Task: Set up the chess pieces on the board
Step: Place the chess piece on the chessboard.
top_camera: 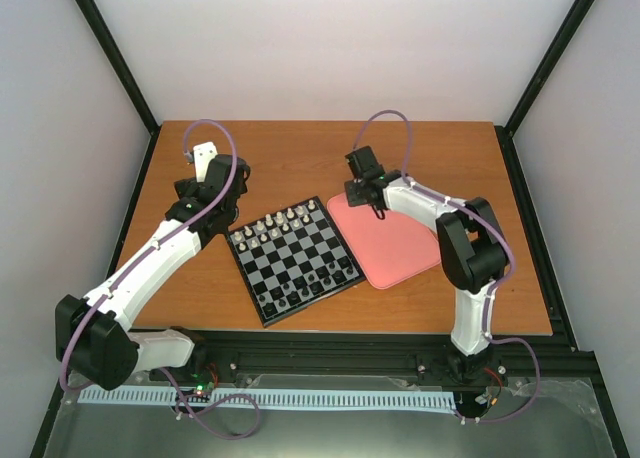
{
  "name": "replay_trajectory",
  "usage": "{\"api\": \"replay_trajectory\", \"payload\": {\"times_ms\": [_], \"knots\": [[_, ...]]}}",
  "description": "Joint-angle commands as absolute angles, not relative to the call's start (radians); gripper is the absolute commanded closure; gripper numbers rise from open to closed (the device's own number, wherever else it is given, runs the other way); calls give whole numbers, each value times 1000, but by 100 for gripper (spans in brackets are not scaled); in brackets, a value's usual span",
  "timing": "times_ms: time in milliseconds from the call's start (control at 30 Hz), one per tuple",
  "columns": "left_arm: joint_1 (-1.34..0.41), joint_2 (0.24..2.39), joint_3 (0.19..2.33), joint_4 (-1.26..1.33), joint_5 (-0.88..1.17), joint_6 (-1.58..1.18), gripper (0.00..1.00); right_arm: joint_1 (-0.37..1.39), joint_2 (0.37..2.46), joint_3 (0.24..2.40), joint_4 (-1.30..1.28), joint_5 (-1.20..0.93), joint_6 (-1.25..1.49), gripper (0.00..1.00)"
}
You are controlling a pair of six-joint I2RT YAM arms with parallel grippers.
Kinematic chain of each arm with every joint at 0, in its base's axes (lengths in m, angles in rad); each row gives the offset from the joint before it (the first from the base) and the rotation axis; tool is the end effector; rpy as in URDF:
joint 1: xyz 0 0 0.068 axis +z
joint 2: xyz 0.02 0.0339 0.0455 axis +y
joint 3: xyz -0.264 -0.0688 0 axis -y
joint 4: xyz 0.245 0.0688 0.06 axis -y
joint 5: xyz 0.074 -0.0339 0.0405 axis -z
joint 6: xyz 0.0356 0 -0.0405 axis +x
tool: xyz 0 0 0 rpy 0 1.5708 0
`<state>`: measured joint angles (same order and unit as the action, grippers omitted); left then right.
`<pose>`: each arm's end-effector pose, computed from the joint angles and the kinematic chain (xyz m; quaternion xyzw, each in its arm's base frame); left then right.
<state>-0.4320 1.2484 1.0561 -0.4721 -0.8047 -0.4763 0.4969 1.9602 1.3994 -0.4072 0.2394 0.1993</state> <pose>0.2523 -0.0881 0.3151 -0.1897 0.8233 0.1396 0.5165 0.3743 0.1934 0.1888 -0.1055 0.9429 -0.0067 0.3160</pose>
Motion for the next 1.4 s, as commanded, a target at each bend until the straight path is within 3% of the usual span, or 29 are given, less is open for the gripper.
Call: {"api": "replay_trajectory", "payload": {"times_ms": [0,433,1167,1367], "knots": [[-426,1240,1101,-477,-819,-493,0,576,1944,1415,-368,122,184,96],[-427,1232,1098,-477,-821,-491,0,695,2068,1542,-404,54,173,96],[-426,1230,1094,-477,-823,-495,0,718,2140,1564,-421,23,167,96],[-427,1235,1095,-477,-821,-494,0,719,2150,1568,-417,22,165,90]]}}
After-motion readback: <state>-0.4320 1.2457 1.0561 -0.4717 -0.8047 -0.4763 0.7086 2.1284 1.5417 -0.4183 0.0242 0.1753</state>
